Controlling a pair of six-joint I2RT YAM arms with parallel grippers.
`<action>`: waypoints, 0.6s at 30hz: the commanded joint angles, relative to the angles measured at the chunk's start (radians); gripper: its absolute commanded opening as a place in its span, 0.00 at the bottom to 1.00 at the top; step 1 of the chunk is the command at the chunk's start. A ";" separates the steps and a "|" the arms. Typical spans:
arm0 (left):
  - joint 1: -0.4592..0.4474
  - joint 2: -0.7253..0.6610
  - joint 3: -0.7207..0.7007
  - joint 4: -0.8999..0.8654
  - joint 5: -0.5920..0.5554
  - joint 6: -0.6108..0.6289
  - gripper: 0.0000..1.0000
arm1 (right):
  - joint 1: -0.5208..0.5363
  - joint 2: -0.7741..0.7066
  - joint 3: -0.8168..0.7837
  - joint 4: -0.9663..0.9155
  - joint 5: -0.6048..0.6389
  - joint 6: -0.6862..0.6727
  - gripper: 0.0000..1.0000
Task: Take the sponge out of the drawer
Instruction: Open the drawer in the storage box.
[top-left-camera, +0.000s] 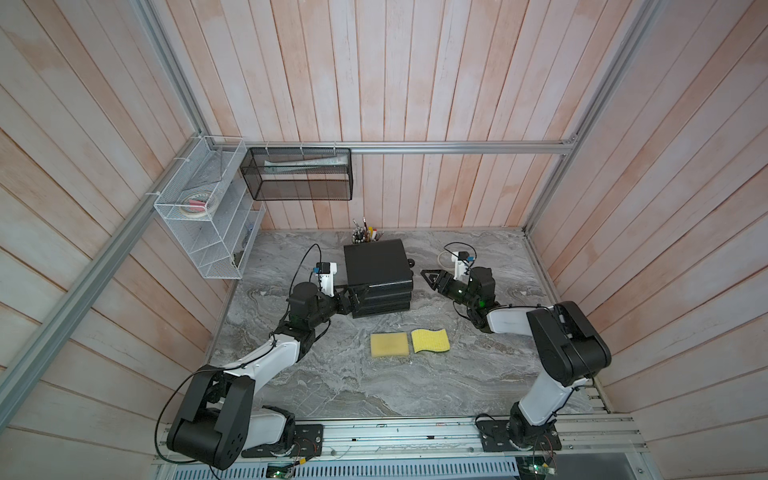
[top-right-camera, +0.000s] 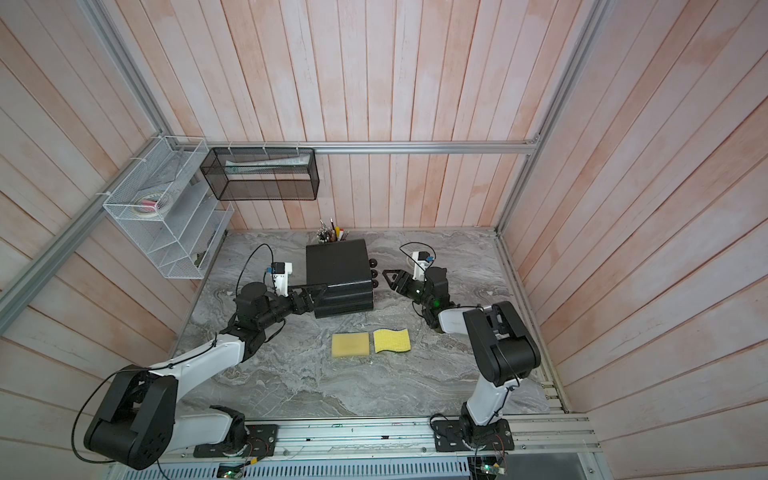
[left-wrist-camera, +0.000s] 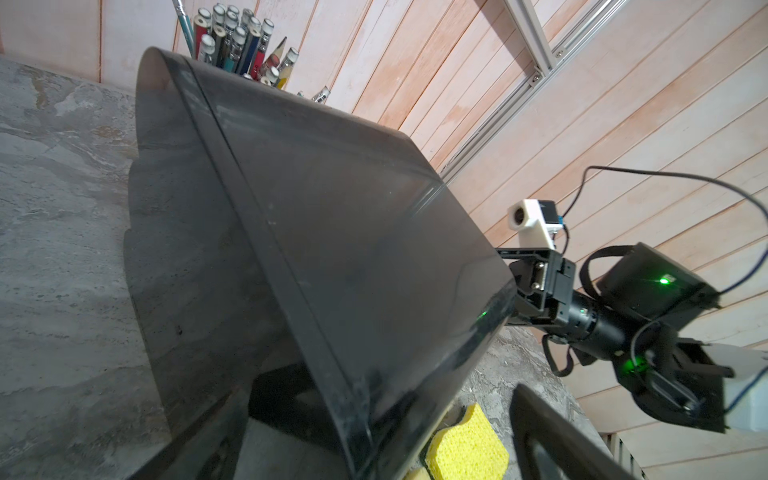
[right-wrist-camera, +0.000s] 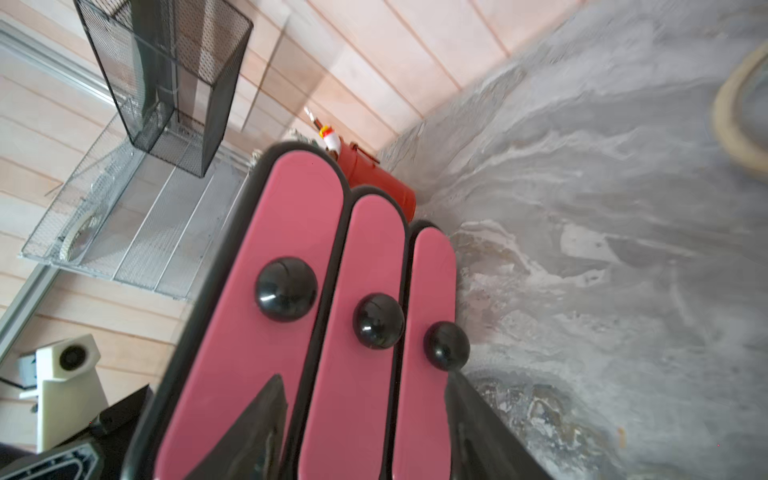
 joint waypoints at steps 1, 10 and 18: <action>-0.006 -0.021 0.004 -0.024 0.017 0.029 1.00 | 0.005 0.088 0.052 0.119 -0.115 0.066 0.60; 0.007 0.021 0.042 -0.050 0.002 0.061 1.00 | 0.003 0.208 0.127 0.224 -0.185 0.092 0.65; 0.019 0.018 0.053 -0.069 -0.004 0.066 1.00 | 0.005 0.299 0.180 0.275 -0.215 0.162 0.60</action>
